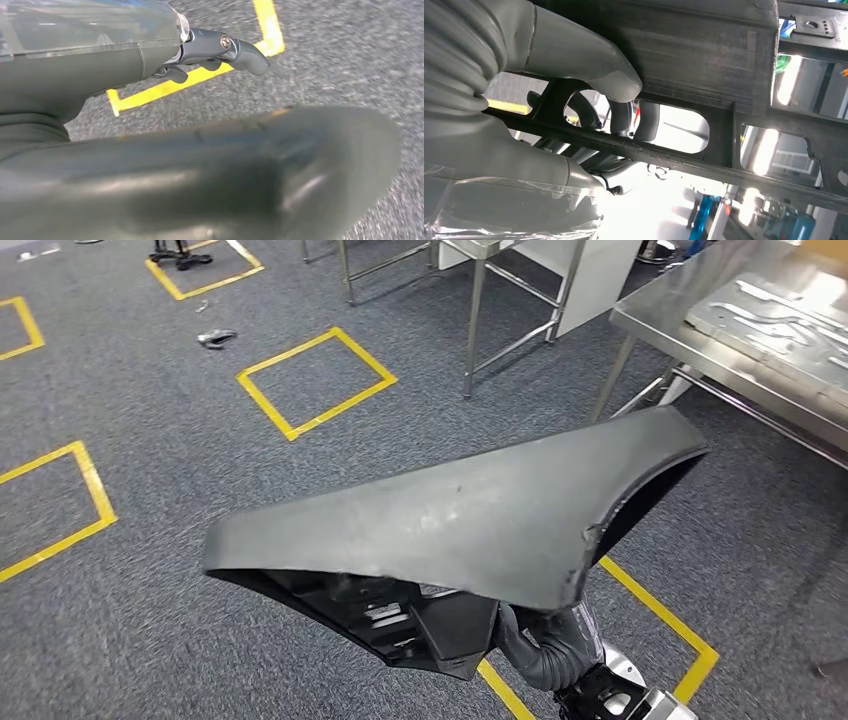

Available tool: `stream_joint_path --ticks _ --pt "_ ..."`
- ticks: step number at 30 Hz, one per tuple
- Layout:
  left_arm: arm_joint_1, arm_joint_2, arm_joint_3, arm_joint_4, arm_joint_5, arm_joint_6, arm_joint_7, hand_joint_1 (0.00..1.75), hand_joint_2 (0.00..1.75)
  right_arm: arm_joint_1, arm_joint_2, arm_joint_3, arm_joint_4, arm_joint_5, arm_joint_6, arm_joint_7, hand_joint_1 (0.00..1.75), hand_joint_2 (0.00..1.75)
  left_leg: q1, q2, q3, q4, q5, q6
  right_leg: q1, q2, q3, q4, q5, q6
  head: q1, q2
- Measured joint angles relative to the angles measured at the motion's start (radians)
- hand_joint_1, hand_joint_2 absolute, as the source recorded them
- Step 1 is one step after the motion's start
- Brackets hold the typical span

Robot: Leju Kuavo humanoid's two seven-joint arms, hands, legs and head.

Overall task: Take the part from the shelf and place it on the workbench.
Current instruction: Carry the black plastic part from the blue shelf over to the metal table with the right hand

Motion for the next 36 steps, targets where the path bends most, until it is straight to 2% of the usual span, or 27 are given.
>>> stream_joint_path --ticks 1,2,3,4,5,7,9,10,11,12,13,14,15,16,18,20,22,24,25,26,27,28,29,31,32,33,36 --pt "0.0 0.0 0.001 0.0 -0.004 0.001 0.001 0.0 0.0 -0.001 0.002 0.0 -0.002 0.001 0.002 0.001 1.73 1.75 0.002 -0.021 0.02 -0.048 0.016 0.002 0.0 0.011 -0.004 0.005 -0.001 0.006 0.0 0.0" --pt "-0.001 0.0 0.002 0.0 -0.008 0.004 0.002 0.0 0.0 -0.001 0.004 0.0 -0.005 0.002 0.004 0.001 1.73 1.75 0.002 -0.038 0.029 -0.074 0.02 0.005 -0.001 0.021 -0.01 0.009 0.0 0.012 0.0 0.0" --pt "-0.001 0.0 0.002 0.0 -0.011 0.006 0.002 0.0 0.0 0.0 0.005 -0.001 -0.008 0.002 0.007 0.002 1.73 1.75 0.001 -0.042 0.031 -0.079 0.016 0.01 -0.002 0.031 -0.016 0.01 0.002 0.019 0.001 0.0" --pt "-0.001 0.0 0.003 0.0 -0.012 0.009 0.001 0.0 0.0 0.001 0.006 -0.001 -0.01 0.003 0.009 0.002 1.73 1.75 0.0 -0.033 0.031 -0.081 0.018 0.017 -0.004 0.041 -0.02 0.008 0.006 0.026 0.001 0.0" --pt "-0.003 0.0 0.003 0.0 -0.013 0.01 0.0 0.0 0.0 0.004 0.006 -0.001 -0.013 0.005 0.011 0.002 1.73 1.75 0.0 -0.023 0.032 -0.084 0.021 0.024 -0.006 0.039 -0.022 0.01 0.005 0.031 0.001 0.0" --pt "-0.005 0.0 0.005 0.0 -0.011 0.01 -0.004 0.0 0.0 0.008 0.007 -0.001 -0.019 0.014 0.013 0.001 1.73 1.75 0.001 -0.001 0.033 -0.092 0.028 0.039 -0.005 0.002 -0.043 0.054 -0.025 0.04 0.004 0.0" --pt "-0.002 0.0 0.007 0.0 -0.011 0.009 -0.006 0.0 0.0 0.011 0.007 0.0 -0.023 0.022 0.012 0.0 1.73 1.75 -0.001 0.023 0.033 -0.095 0.029 0.047 -0.005 -0.045 -0.097 0.171 -0.09 0.046 0.007 0.0" --pt "0.0 0.0 0.008 0.0 -0.011 0.009 -0.006 0.0 0.0 0.012 0.008 0.0 -0.024 0.025 0.012 0.0 1.73 1.75 -0.003 0.036 0.032 -0.095 0.028 0.049 -0.006 -0.053 -0.126 0.233 -0.116 0.048 0.007 0.0" --pt "0.001 0.001 0.009 0.0 -0.011 0.009 -0.006 0.0 0.0 0.015 0.009 0.0 -0.025 0.027 0.011 0.0 1.73 1.75 -0.004 0.048 0.032 -0.094 0.027 0.049 -0.007 -0.058 -0.145 0.274 -0.127 0.05 0.007 0.0" --pt "0.001 0.001 0.01 0.0 -0.01 0.009 -0.005 0.0 0.0 0.017 0.009 0.0 -0.025 0.028 0.011 0.0 1.73 1.75 -0.005 0.06 0.033 -0.094 0.026 0.049 -0.007 -0.06 -0.145 0.279 -0.118 0.05 0.007 0.0" --pt "0.0 0.001 0.011 0.0 -0.01 0.009 -0.005 0.0 0.0 0.018 0.009 0.0 -0.026 0.029 0.011 0.0 1.73 1.75 -0.006 0.071 0.035 -0.094 0.025 0.048 -0.006 -0.065 -0.125 0.243 -0.092 0.048 0.007 0.0" --pt "-0.002 0.001 0.012 0.0 -0.01 0.009 -0.004 0.0 0.0 0.019 0.01 0.001 -0.027 0.03 0.011 0.0 1.73 1.75 -0.006 0.081 0.037 -0.094 0.024 0.047 -0.005 -0.076 -0.089 0.178 -0.057 0.044 0.007 0.0" --pt "-0.003 0.001 0.013 0.0 -0.01 0.008 -0.004 0.0 0.0 0.018 0.01 0.001 -0.028 0.03 0.011 0.0 1.73 1.75 -0.008 0.089 0.04 -0.094 0.021 0.044 -0.001 -0.096 -0.049 0.106 -0.031 0.038 0.007 0.0" --pt "-0.003 0.001 0.013 0.0 -0.01 0.008 -0.004 0.0 0.0 0.016 0.01 0.001 -0.029 0.029 0.012 0.0 1.73 1.75 -0.011 0.097 0.043 -0.093 0.019 0.041 0.004 -0.114 -0.019 0.049 -0.013 0.031 0.007 0.0" --pt "-0.004 0.001 0.014 0.0 -0.011 0.008 -0.003 0.0 0.0 0.013 0.009 0.001 -0.03 0.021 0.014 -0.001 1.73 1.75 -0.015 0.113 0.046 -0.093 0.015 0.031 0.013 -0.129 0.0 0.003 -0.009 0.022 0.007 0.0" --pt "-0.007 0.001 0.014 0.0 -0.013 0.008 -0.003 0.0 0.0 0.014 0.009 0.0 -0.03 0.011 0.016 -0.002 1.73 1.75 -0.016 0.123 0.051 -0.094 0.011 0.021 0.011 -0.109 -0.001 -0.003 -0.004 0.014 0.007 0.0" --pt "-0.009 0.0 0.014 0.0 -0.015 0.007 -0.004 0.0 0.0 0.01 0.009 -0.001 -0.03 0.002 0.019 -0.004 1.73 1.75 -0.013 0.095 0.041 -0.063 -0.015 0.012 0.004 -0.091 0.003 -0.013 0.002 0.004 0.006 0.0" --pt "-0.006 0.0 0.015 0.0 -0.017 0.004 -0.006 0.0 0.0 0.006 0.009 -0.002 -0.031 -0.003 0.023 -0.004 1.73 1.75 -0.01 0.054 -0.008 0.046 -0.076 0.007 0.002 -0.073 0.003 -0.016 0.006 -0.002 0.006 0.0" --pt "-0.004 0.0 0.015 0.0 -0.019 0.002 -0.006 0.0 0.0 0.005 0.009 -0.003 -0.03 -0.005 0.026 -0.003 1.73 1.75 -0.009 0.045 -0.041 0.114 -0.105 0.005 0.002 -0.063 0.002 -0.015 0.006 -0.004 0.005 0.0" --pt "-0.002 0.0 0.015 0.0 -0.02 0.0 -0.006 0.0 0.0 0.005 0.009 -0.004 -0.03 -0.006 0.028 -0.002 1.73 1.75 -0.009 0.041 -0.066 0.164 -0.118 0.003 0.002 -0.052 0.001 -0.014 0.006 -0.004 0.005 0.0" --pt "-0.002 0.0 0.015 0.0 -0.022 -0.001 -0.006 0.0 0.0 0.005 0.009 -0.005 -0.03 -0.008 0.03 -0.001 1.73 1.75 -0.008 0.04 -0.078 0.183 -0.112 0.002 0.002 -0.04 0.001 -0.013 0.006 -0.004 0.005 0.0" --pt "-0.002 0.0 0.015 0.0 -0.023 -0.002 -0.006 0.0 0.0 0.005 0.009 -0.006 -0.03 -0.01 0.032 -0.001 1.73 1.75 -0.007 0.038 -0.071 0.161 -0.087 0.002 0.002 -0.029 0.002 -0.01 0.006 -0.003 0.005 0.0" --pt "-0.003 0.0 0.015 0.0 -0.024 -0.002 -0.005 0.0 0.0 0.005 0.009 -0.007 -0.03 -0.011 0.033 -0.001 1.73 1.75 -0.005 0.033 -0.048 0.105 -0.048 0.002 0.001 -0.018 0.002 -0.007 0.005 -0.001 0.005 0.0" --pt "-0.005 -0.001 0.017 0.0 -0.025 -0.002 -0.005 0.0 0.0 0.002 0.009 -0.007 -0.03 -0.016 0.037 -0.002 1.73 1.75 0.001 -0.003 0.006 -0.021 0.007 0.005 0.001 0.005 -0.002 0.003 0.001 0.006 0.006 0.0" --pt "-0.005 -0.001 0.019 0.0 -0.025 -0.003 -0.005 0.0 0.0 -0.002 0.01 -0.007 -0.03 -0.018 0.041 -0.004 1.73 1.75 0.002 -0.018 0.022 -0.059 0.017 0.008 0.0 0.015 -0.006 0.007 0.001 0.012 0.006 0.0" --pt "-0.005 -0.001 0.02 0.0 -0.025 -0.003 -0.005 0.0 0.0 -0.006 0.01 -0.007 -0.03 -0.02 0.047 -0.005 1.73 1.75 0.001 -0.027 0.028 -0.074 0.015 0.014 0.0 0.024 -0.011 0.009 0.002 0.019 0.006 0.0" --pt "-0.009 -0.001 0.023 0.0 -0.027 -0.007 -0.006 0.0 0.0 -0.014 0.01 -0.007 -0.03 -0.029 0.061 -0.006 1.73 1.75 -0.006 -0.014 0.028 -0.076 0.018 0.028 -0.004 0.042 -0.018 0.004 0.01 0.033 0.007 0.0"
